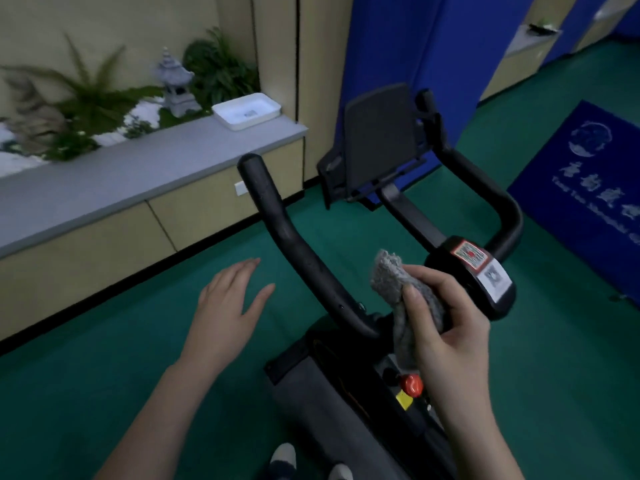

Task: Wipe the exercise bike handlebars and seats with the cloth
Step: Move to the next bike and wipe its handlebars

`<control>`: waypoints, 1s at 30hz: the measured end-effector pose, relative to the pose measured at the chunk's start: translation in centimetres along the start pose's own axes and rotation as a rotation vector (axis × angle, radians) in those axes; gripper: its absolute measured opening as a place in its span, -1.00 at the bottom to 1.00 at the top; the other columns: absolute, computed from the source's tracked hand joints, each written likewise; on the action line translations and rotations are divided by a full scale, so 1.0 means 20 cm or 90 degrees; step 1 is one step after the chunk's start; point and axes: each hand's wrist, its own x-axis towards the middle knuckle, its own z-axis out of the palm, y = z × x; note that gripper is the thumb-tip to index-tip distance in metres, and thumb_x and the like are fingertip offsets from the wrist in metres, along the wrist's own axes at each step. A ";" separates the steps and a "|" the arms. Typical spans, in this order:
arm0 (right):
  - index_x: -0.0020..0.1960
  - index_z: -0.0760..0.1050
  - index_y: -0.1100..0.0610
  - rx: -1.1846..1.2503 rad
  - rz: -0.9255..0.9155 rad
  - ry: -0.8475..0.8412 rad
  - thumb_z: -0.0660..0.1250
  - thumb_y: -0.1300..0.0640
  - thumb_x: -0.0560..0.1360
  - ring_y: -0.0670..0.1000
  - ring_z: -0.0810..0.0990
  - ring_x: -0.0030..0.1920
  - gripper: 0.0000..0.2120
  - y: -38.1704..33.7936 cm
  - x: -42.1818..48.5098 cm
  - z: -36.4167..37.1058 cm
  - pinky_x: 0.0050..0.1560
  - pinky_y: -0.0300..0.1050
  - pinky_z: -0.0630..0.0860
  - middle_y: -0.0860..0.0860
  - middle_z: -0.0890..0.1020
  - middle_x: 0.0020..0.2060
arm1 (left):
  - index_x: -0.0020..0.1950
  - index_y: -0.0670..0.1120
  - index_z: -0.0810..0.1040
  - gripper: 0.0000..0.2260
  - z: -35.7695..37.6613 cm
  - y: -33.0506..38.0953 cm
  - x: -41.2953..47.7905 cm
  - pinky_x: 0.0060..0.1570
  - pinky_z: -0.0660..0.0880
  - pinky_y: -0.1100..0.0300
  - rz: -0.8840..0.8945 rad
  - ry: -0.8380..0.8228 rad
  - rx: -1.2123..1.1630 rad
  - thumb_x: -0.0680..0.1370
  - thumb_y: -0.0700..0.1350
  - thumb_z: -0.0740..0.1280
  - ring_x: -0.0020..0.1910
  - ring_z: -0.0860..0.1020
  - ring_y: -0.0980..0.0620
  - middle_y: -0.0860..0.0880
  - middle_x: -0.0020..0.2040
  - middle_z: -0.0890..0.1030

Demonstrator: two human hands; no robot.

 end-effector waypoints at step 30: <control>0.06 0.55 0.14 -0.275 -0.233 -0.424 0.18 0.24 0.59 0.00 0.57 -0.15 -0.82 -0.27 0.84 0.80 -0.21 -0.35 0.46 0.00 0.64 -0.08 | 0.13 0.02 0.52 -0.73 -0.16 0.20 0.41 -0.14 0.50 0.38 -0.115 0.232 -0.775 0.53 -0.31 0.31 -0.12 0.56 0.32 -0.07 0.09 0.58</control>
